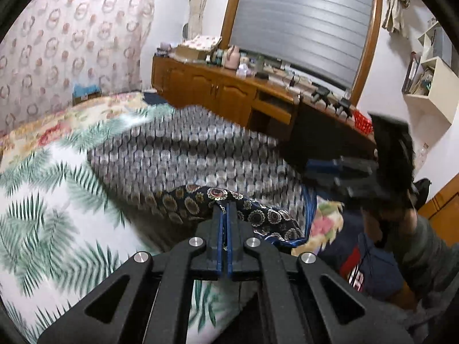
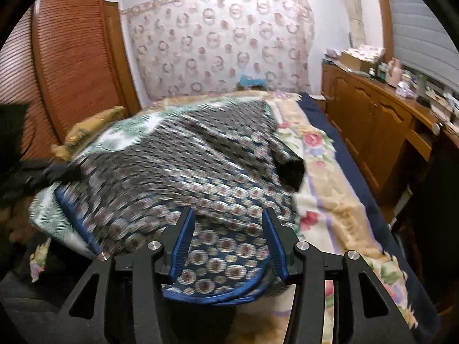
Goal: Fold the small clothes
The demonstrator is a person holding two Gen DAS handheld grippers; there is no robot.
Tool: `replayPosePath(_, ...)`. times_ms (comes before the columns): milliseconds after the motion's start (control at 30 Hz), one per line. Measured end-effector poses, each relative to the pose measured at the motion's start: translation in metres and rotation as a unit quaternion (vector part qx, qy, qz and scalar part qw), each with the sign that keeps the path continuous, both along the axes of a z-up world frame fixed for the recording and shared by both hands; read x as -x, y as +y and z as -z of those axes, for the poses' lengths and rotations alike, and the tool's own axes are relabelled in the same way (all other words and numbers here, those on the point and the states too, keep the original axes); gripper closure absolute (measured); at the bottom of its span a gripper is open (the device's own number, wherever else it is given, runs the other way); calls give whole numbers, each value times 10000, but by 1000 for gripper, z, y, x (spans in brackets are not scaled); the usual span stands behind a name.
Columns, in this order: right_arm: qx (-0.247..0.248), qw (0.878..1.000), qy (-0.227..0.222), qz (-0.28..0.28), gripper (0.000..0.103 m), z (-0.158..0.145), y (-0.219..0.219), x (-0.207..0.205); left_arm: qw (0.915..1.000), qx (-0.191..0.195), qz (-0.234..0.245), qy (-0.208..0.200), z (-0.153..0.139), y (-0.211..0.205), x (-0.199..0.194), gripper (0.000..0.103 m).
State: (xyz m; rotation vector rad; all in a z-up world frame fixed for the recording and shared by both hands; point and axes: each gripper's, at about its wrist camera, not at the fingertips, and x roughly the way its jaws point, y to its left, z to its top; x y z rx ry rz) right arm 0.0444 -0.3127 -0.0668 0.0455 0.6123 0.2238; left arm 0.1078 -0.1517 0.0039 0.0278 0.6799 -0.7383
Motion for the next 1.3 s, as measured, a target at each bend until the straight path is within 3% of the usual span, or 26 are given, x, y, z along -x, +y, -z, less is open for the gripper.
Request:
replayPosePath(167,39,9992,-170,-357,51,-11,15,15,9998,145,-135,-58,-19,-7,-30,100)
replayPosePath(300,87,9980,-235,-586,39,-9,19,22,9995,189,-242,-20,-19,-11,-48,100)
replayPosePath(400,151,9972,-163,-717,39,0,23,21,9993,191,-331,30,-16,-11,-59,100)
replayPosePath(800,775,9945,433,-554,39,33,36,-21,9978,298,-573,113,-11,0,-79,100)
replayPosePath(1067,317,9972,153,-655,38,9,35,-14,9975,306,-588,239,3,-3,-106,100)
replayPosePath(1300,1007,9932,411,-424,37,21,41,-31,9970,493,-554,219,-5,4,-113,100)
